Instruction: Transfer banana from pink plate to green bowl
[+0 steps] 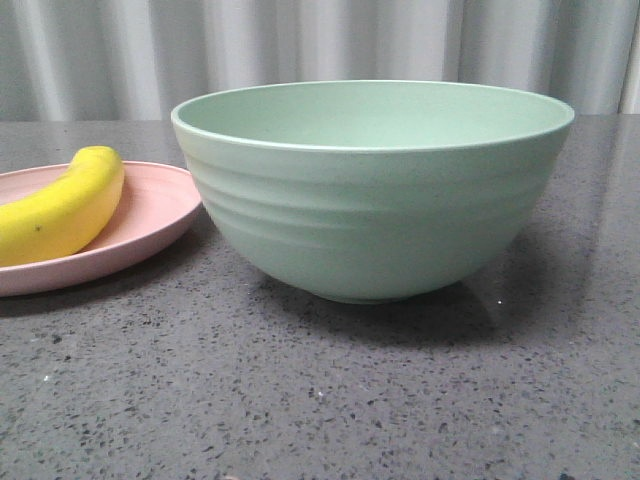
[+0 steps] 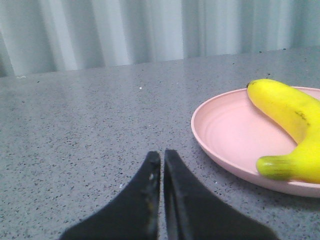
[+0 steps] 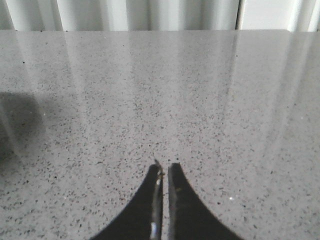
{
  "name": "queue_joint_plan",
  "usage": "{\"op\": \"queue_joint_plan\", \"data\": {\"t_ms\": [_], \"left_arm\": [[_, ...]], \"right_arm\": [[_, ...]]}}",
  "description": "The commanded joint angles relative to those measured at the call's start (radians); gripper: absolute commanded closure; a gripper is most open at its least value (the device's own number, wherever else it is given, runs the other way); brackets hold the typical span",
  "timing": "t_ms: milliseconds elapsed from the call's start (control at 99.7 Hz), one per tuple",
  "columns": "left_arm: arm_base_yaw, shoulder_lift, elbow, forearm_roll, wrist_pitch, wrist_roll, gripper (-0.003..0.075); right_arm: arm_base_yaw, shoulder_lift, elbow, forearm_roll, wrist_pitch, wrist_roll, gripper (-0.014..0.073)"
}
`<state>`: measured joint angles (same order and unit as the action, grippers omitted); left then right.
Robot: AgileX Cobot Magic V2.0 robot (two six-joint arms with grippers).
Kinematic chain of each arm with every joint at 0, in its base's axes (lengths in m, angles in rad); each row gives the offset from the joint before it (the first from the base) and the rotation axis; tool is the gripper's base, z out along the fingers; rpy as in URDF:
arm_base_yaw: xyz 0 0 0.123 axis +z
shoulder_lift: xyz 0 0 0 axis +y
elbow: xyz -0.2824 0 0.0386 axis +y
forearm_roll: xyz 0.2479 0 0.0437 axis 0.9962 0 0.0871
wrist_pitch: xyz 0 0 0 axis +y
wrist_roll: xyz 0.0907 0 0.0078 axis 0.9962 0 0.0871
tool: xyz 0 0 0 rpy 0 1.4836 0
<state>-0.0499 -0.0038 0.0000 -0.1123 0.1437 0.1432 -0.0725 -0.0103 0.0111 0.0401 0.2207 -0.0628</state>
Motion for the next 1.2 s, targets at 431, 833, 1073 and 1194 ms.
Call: {"op": "queue_joint_plan", "data": {"t_ms": [431, 833, 1073, 1194], "left_arm": [[0.002, -0.030, 0.011, -0.031, -0.085, -0.001, 0.0741], [0.002, -0.030, 0.011, -0.064, -0.086, -0.001, 0.0741], [0.002, -0.030, 0.009, -0.066, -0.087, -0.001, 0.0741], [0.002, -0.030, 0.005, -0.066, -0.096, -0.001, 0.0741]], "right_arm": [[-0.005, -0.022, 0.020, -0.017, -0.106, -0.008, 0.0664], [-0.005, -0.022, 0.020, -0.017, -0.140, -0.008, 0.0664], [-0.005, -0.022, 0.020, -0.017, -0.140, -0.008, 0.0664], [-0.005, -0.022, 0.020, -0.017, -0.140, -0.008, 0.0664]]}}
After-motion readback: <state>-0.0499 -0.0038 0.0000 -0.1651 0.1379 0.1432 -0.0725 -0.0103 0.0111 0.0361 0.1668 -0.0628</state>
